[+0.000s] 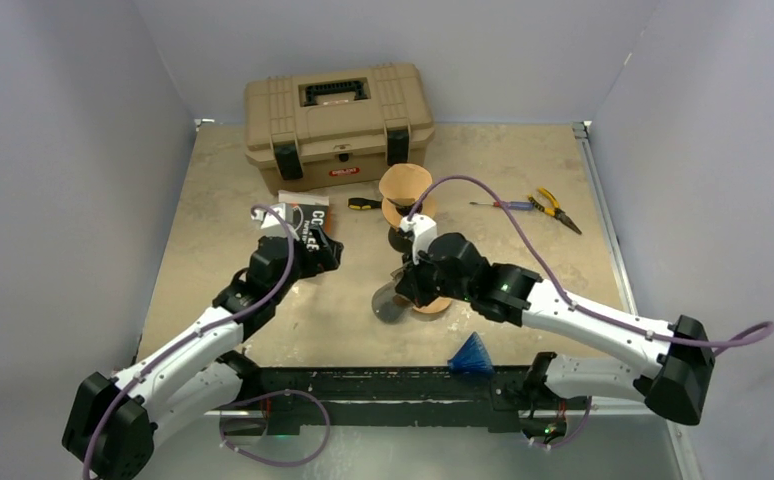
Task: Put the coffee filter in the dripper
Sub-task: Place the coffee server at the center of the board.
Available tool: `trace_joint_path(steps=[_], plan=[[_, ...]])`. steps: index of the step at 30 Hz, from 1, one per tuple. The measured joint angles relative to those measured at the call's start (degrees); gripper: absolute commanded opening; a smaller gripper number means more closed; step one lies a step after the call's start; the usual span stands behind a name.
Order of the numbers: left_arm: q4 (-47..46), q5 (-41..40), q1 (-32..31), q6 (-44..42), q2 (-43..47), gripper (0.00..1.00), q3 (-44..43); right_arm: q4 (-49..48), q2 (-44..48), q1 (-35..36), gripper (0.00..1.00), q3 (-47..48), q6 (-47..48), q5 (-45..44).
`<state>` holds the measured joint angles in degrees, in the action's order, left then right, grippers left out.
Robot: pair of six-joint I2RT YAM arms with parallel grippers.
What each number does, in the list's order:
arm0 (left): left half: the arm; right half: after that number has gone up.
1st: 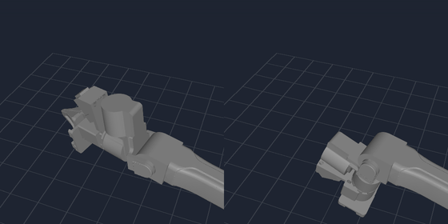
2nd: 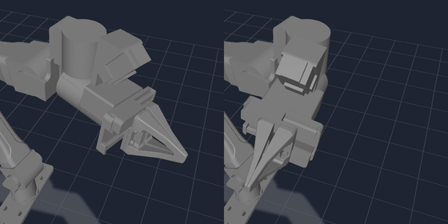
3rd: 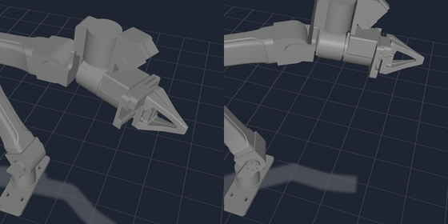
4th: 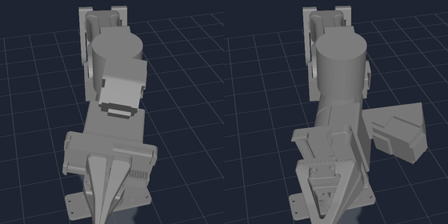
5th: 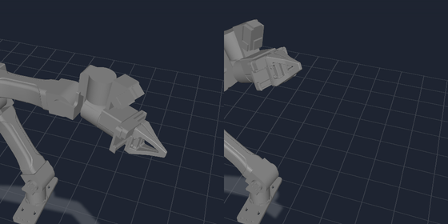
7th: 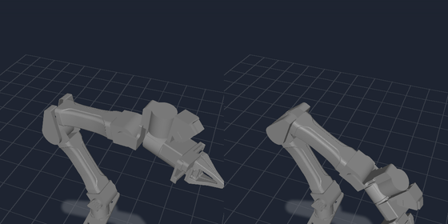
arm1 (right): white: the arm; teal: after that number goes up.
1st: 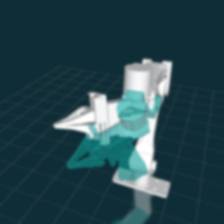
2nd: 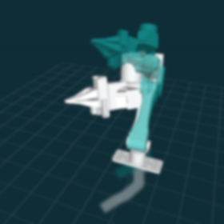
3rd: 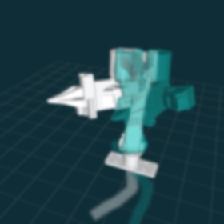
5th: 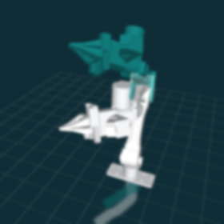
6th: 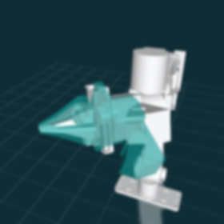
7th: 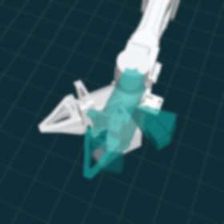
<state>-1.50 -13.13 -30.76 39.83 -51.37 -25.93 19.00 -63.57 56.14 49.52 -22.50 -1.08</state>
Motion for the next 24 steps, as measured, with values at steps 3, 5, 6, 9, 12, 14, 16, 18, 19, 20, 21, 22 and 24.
trace_joint_path(steps=[3,5,6,9,12,14,16,18,19,20,21,22,24], plan=[[0.4,-0.2,0.0,-0.4,1.5,1.0,0.0,-0.9,-2.6,3.3,0.0,1.3,0.2,-2.8],[0.9,-0.6,0.0,-0.6,2.5,1.0,-0.1,-1.7,-4.8,5.1,0.0,2.8,0.8,-4.3],[1.3,-1.0,0.0,-0.7,3.2,1.0,-0.3,-1.9,-5.9,5.9,0.0,3.6,1.2,-5.1],[3.4,-2.5,0.0,-1.5,5.5,1.0,-0.7,-2.4,-10.0,7.9,0.0,6.7,3.0,-7.5],[4.7,-4.0,0.0,-2.0,8.0,1.0,-0.7,-3.1,-13.2,9.1,0.0,8.6,4.7,-8.9],[5.7,-4.9,0.0,-2.2,9.2,1.0,-0.8,-3.4,-14.6,9.6,0.02,9.1,5.5,-9.6],[6.2,-5.6,0.0,-2.5,9.7,1.0,-0.8,-3.2,-15.7,10.1,0.03,9.6,6.4,-10.3],[7.0,-6.0,0.0,-2.9,9.7,1.0,-0.8,-2.9,-17.0,10.6,0.06,10.5,7.2,-11.2],[7.3,-6.2,0.0,-3.0,9.7,1.0,-0.8,-2.8,-17.7,10.8,0.08,11.0,7.6,-11.6],[7.4,-6.3,0.0,-3.1,9.7,1.0,-0.8,-2.8,-18.4,10.9,0.1,11.5,8.0,-12.0],[7.5,-6.4,0.0,-3.1,9.7,1.0,-0.8,-2.8,-19.0,11.0,0.13,11.8,8.3,-12.1],[7.6,-6.4,0.0,-3.1,9.7,1.0,-0.8,-2.8,-19.5,11.1,0.19,12.0,8.7,-12.2],[7.7,-6.5,0.0,-3.3,9.6,1.0,-0.8,-2.8,-20.2,11.1,0.32,12.2,9.4,-12.3]])
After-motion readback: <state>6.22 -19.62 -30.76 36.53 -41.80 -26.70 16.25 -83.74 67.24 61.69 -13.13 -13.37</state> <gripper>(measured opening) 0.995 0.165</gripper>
